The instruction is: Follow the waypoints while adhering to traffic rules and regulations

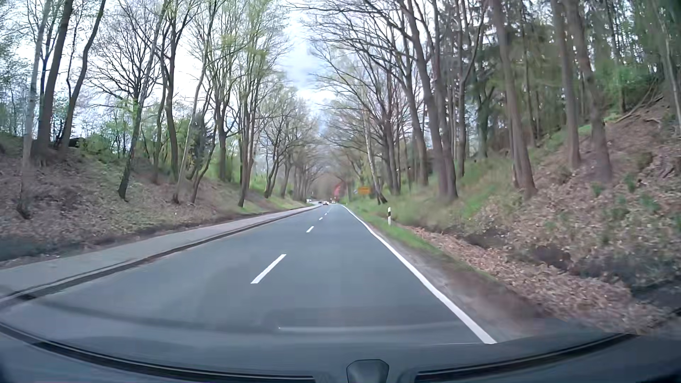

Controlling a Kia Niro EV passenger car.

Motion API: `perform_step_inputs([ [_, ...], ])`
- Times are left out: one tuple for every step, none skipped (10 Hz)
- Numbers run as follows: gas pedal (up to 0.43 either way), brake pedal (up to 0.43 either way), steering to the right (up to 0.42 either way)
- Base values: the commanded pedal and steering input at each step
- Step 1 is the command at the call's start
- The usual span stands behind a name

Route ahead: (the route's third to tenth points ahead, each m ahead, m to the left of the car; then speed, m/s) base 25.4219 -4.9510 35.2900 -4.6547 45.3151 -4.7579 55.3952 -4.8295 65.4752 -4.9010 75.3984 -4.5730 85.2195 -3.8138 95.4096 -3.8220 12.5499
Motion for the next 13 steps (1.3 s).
perform_step_inputs([
  [0.008,0.000,-0.004],
  [0.008,0.000,-0.005],
  [0.008,0.000,-0.004],
  [0.008,0.000,-0.003],
  [0.008,0.000,-0.002],
  [0.008,0.000,-0.001],
  [0.008,0.000,-0.001],
  [0.008,0.000,-0.001],
  [0.008,0.000,-0.001],
  [0.008,0.000,-0.001],
  [0.008,0.000,-0.001],
  [0.008,0.000,-0.001],
  [0.008,0.000,-0.001],
])
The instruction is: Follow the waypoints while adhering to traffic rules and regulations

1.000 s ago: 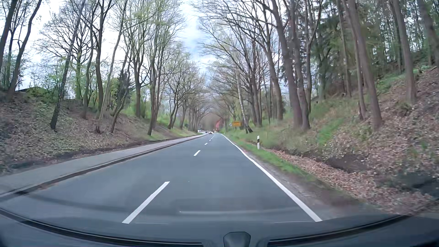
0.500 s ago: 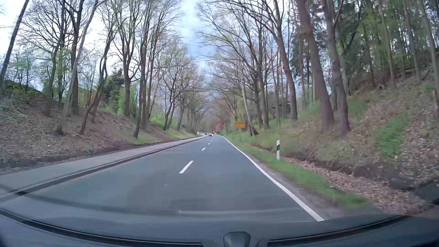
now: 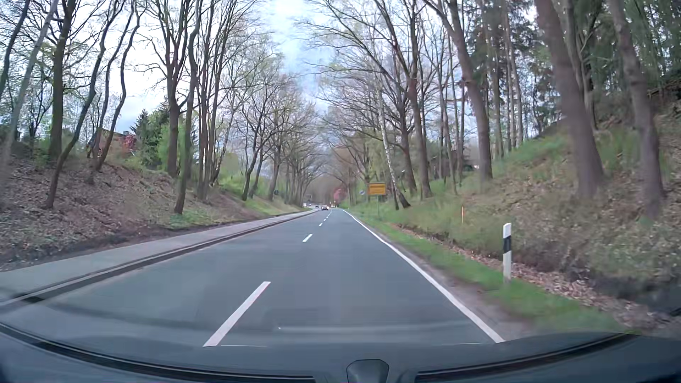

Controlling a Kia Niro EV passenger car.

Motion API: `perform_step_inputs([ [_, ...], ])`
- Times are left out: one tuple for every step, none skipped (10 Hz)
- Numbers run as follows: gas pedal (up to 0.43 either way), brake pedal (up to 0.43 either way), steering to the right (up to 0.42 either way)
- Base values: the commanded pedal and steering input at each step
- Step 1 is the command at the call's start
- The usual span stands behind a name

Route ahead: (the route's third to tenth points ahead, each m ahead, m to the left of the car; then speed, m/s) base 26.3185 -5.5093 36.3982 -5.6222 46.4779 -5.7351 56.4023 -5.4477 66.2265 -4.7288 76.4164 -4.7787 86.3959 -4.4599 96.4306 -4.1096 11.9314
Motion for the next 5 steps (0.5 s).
perform_step_inputs([
  [0.008,0.000,-0.001],
  [0.008,0.000,-0.001],
  [0.008,0.000,-0.001],
  [0.008,0.000,-0.001],
  [0.008,0.000,0.000],
])
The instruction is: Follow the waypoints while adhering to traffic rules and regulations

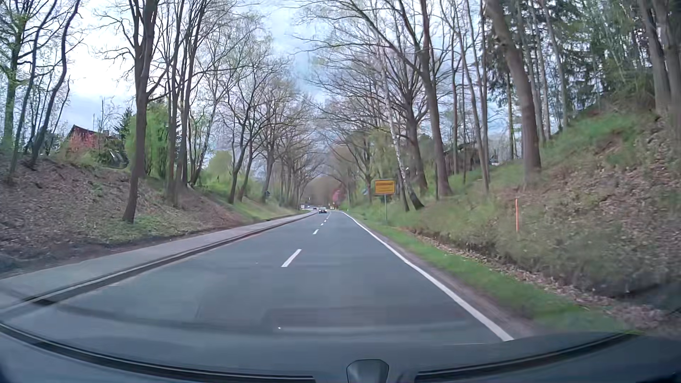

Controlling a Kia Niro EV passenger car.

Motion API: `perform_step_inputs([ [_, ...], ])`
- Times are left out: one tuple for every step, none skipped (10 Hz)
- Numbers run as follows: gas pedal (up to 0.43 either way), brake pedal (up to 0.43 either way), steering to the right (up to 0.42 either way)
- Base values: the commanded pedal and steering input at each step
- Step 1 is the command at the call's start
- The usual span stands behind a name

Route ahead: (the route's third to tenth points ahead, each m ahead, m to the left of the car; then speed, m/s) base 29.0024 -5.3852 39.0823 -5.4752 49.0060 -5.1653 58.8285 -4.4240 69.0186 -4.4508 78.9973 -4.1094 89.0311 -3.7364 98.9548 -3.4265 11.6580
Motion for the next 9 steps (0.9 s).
perform_step_inputs([
  [0.008,0.000,0.000],
  [0.008,0.000,0.000],
  [0.008,0.000,0.002],
  [0.008,0.000,0.003],
  [0.008,0.000,0.002],
  [0.008,0.000,0.003],
  [0.008,0.000,0.001],
  [0.008,0.000,0.000],
  [0.008,0.000,0.000],
])
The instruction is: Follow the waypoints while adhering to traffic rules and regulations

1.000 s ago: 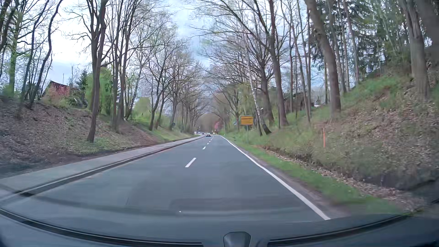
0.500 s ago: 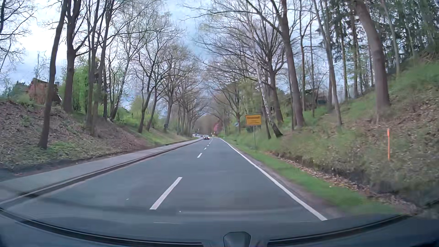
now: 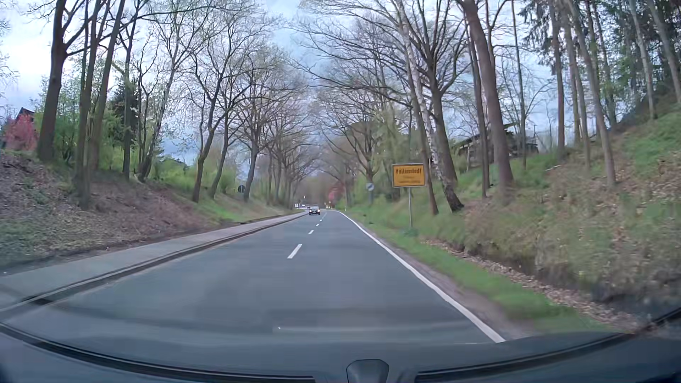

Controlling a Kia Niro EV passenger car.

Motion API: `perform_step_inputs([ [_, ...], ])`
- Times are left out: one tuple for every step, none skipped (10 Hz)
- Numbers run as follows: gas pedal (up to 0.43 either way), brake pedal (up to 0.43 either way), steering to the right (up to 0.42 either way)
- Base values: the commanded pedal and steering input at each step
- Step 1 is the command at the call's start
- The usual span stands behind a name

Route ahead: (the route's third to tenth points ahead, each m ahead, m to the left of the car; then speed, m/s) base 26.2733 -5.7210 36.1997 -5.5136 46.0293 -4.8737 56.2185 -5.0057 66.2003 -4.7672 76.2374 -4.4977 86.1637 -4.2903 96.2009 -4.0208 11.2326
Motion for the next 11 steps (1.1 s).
perform_step_inputs([
  [0.008,0.000,0.000],
  [0.008,0.000,0.000],
  [0.008,0.000,0.000],
  [0.008,0.000,0.000],
  [0.008,0.000,-0.001],
  [0.008,0.000,-0.002],
  [0.008,0.000,-0.003],
  [0.008,0.000,-0.005],
  [0.020,0.000,-0.005],
  [0.020,0.000,-0.004],
  [0.020,0.000,-0.005],
])
